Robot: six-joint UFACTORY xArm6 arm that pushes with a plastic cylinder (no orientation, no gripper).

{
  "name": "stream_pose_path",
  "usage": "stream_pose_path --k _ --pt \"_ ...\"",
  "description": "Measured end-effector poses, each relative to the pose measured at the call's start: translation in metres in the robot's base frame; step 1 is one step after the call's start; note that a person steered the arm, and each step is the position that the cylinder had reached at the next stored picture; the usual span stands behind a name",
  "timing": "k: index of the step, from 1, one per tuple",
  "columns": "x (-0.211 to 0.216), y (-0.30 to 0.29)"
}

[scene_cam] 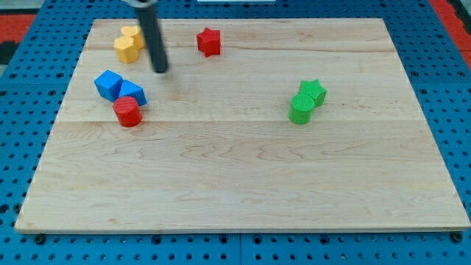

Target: Push the red circle slightly left

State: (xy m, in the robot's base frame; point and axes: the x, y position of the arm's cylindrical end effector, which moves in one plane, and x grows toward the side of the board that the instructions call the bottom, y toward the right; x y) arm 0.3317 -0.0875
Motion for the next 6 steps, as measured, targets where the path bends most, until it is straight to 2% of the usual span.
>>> stream_pose_path --k 1,4,5,6 --pt "0.0 0.062" --pt "0.0 0.063" --pt "0.029 0.049" --pt "0.083 0.004"
